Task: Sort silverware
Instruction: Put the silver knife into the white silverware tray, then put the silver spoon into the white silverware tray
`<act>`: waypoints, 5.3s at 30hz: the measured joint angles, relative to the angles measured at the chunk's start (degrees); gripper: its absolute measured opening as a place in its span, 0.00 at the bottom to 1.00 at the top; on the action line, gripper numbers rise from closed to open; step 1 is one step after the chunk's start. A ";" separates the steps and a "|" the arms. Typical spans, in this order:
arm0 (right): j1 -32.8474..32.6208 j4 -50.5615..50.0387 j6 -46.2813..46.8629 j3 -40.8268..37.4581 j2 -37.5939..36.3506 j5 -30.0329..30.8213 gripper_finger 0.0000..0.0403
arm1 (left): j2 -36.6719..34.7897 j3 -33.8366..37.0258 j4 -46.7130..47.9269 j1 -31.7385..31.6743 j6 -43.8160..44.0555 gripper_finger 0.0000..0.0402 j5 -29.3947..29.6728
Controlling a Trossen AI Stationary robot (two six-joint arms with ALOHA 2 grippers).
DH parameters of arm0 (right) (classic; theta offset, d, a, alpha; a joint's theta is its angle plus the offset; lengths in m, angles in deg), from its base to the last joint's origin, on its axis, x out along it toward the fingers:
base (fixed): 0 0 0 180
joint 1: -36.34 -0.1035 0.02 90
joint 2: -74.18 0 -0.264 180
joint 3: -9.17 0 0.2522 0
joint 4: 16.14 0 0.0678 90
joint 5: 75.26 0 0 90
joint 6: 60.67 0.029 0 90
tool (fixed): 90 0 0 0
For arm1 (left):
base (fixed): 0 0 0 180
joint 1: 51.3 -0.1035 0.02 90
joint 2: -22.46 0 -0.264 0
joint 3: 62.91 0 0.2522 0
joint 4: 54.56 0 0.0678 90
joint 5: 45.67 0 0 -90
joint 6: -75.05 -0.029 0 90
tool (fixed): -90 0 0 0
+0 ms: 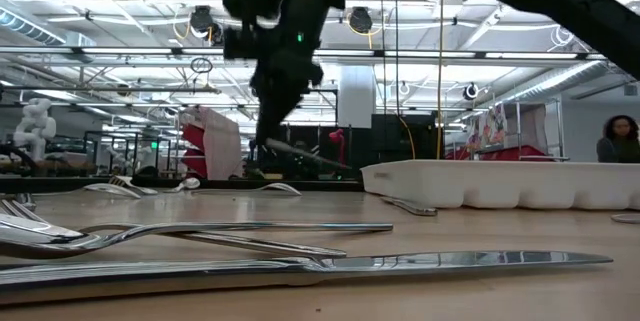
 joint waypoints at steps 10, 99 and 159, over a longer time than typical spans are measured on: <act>-1.19 -7.60 -2.72 0.11 -8.34 8.74 0.00 | 0.00 0.00 -0.02 0.00 -1.14 0.08 1.09; -8.14 -2.53 -43.82 -83.10 -51.09 16.58 0.28 | 0.02 0.11 -2.01 -0.02 -2.35 0.08 13.52; -27.86 15.27 61.96 -101.02 -63.66 -10.08 0.32 | 0.02 0.11 -0.50 -0.04 -2.23 0.08 14.15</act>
